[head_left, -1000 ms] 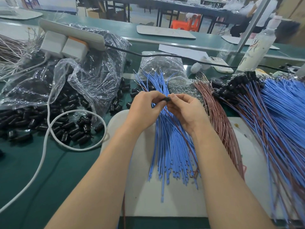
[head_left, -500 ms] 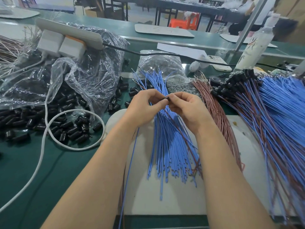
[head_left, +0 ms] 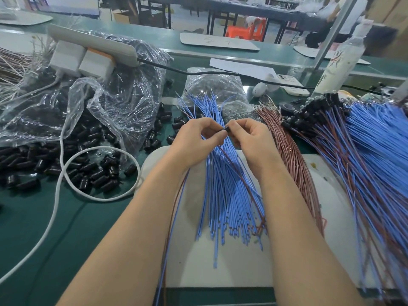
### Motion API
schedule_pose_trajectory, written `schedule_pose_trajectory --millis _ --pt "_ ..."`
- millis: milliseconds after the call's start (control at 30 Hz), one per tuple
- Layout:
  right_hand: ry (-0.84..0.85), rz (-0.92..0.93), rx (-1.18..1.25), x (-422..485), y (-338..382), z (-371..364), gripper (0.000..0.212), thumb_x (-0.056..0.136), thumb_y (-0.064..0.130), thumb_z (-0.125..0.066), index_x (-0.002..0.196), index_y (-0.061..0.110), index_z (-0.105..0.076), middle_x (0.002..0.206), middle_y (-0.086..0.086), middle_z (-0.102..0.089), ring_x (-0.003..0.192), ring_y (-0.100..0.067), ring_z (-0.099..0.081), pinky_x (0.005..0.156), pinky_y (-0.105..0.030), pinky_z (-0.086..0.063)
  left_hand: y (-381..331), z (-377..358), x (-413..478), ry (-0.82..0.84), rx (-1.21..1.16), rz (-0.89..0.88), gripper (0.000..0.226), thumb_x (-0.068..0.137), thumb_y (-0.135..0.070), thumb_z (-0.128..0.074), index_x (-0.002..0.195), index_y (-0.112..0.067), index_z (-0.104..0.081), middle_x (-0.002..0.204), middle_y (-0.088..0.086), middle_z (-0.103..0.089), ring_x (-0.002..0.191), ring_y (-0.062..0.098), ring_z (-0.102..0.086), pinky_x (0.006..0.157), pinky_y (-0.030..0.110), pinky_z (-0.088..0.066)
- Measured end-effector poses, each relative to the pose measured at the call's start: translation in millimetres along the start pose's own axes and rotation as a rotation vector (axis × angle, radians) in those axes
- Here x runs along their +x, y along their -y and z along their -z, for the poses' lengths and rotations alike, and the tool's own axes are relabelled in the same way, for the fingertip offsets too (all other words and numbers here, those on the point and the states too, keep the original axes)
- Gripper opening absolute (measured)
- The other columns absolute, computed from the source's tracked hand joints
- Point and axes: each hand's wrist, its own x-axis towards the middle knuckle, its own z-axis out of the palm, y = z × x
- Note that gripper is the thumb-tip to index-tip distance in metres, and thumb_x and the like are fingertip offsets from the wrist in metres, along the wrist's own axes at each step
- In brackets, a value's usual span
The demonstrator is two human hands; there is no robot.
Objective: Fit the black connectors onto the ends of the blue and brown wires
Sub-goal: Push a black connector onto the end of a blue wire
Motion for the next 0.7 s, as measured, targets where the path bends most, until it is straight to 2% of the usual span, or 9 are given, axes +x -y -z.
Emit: schedule_pose_trajectory --millis 100,167,233,300,367,433,533,600,700 --pt "-0.128 0.041 -0.101 1.7 0.9 7.2 0.015 0.098 0.024 -0.051 0.092 0.014 -0.060 0.076 0.008 -0.057 0.068 -0.002 -0.050 0.069 -0.020 -0.042 6.6 2.2 0.0 0.044 0.089 0.055 0.010 0.087 -0.025 -0.066 0.084 -0.016 -0.069 0.076 -0.004 -0.071 0.073 0.010 -0.064 0.073 0.023 -0.049" --pt "-0.290 -0.009 0.034 5.3 0.5 24.5 0.019 0.099 0.026 -0.047 0.089 0.014 -0.058 0.072 0.007 -0.051 0.064 -0.004 -0.045 0.065 -0.021 -0.040 10.1 3.2 -1.1 0.054 0.086 0.100 0.010 0.086 -0.025 -0.067 0.082 -0.017 -0.069 0.075 -0.003 -0.071 0.073 0.011 -0.065 0.074 0.026 -0.050" --pt "-0.373 -0.077 0.238 5.5 0.5 31.3 0.021 0.099 0.022 -0.048 0.080 0.016 -0.053 0.064 0.005 -0.047 0.054 -0.004 -0.040 0.055 -0.019 -0.035 8.3 3.2 -2.0 -0.004 -0.078 0.094 0.004 0.086 -0.025 -0.068 0.083 -0.023 -0.067 0.075 -0.007 -0.072 0.078 0.010 -0.068 0.077 0.023 -0.051" --pt "-0.335 -0.105 0.275 3.9 1.0 21.6 0.019 0.098 0.016 -0.049 0.079 0.016 -0.054 0.062 0.004 -0.049 0.050 -0.004 -0.041 0.049 -0.017 -0.034 5.1 2.8 -0.2 -0.069 -0.172 0.052 0.009 0.088 -0.022 -0.067 0.085 -0.031 -0.064 0.080 -0.008 -0.072 0.082 0.015 -0.067 0.078 0.023 -0.050" --pt "-0.249 -0.087 0.251 3.1 2.6 8.8 0.015 0.094 0.011 -0.051 0.082 0.016 -0.058 0.065 0.004 -0.055 0.053 -0.003 -0.048 0.052 -0.016 -0.040 6.4 2.7 1.8 -0.114 -0.175 0.020 0.013 0.089 -0.020 -0.066 0.093 -0.032 -0.065 0.087 -0.002 -0.072 0.079 0.023 -0.063 0.075 0.027 -0.048" --pt "-0.189 -0.056 0.277 2.9 5.0 4.2 0.015 0.091 0.006 -0.052 0.085 0.017 -0.061 0.065 0.005 -0.061 0.056 -0.003 -0.055 0.056 -0.016 -0.046 9.2 2.8 3.4 -0.152 -0.161 0.000 0.019 0.089 -0.016 -0.065 0.103 -0.028 -0.066 0.090 0.000 -0.071 0.079 0.020 -0.063 0.080 0.029 -0.051" --pt "-0.116 0.027 0.253 0.3 6.0 5.5 0.015 0.090 0.006 -0.055 0.084 0.019 -0.061 0.069 0.004 -0.063 0.060 -0.001 -0.059 0.060 -0.015 -0.049 10.0 1.2 3.4 -0.163 -0.178 -0.057 0.021 0.089 -0.003 -0.061 0.100 -0.020 -0.065 0.093 -0.003 -0.070 0.092 0.012 -0.066 0.093 0.034 -0.051" --pt "-0.072 0.097 0.167 -2.0 6.4 3.9 0.016 0.090 0.006 -0.056 0.085 0.021 -0.061 0.075 0.001 -0.064 0.066 -0.003 -0.061 0.066 -0.019 -0.051 11.6 -0.3 3.3 -0.170 -0.223 -0.074 0.023 0.088 0.005 -0.058 0.096 -0.016 -0.062 0.094 -0.001 -0.069 0.094 0.012 -0.066 0.095 0.035 -0.051" --pt "-0.064 0.205 0.028 -5.2 9.0 1.1 0.014 0.089 0.008 -0.061 0.090 0.022 -0.059 0.080 0.002 -0.065 0.076 -0.007 -0.063 0.072 -0.023 -0.053 13.8 -0.6 3.9 -0.194 -0.272 -0.076 0.035 0.086 0.013 -0.052 0.090 -0.021 -0.060 0.096 0.001 -0.069 0.094 0.014 -0.066 0.096 0.035 -0.050"
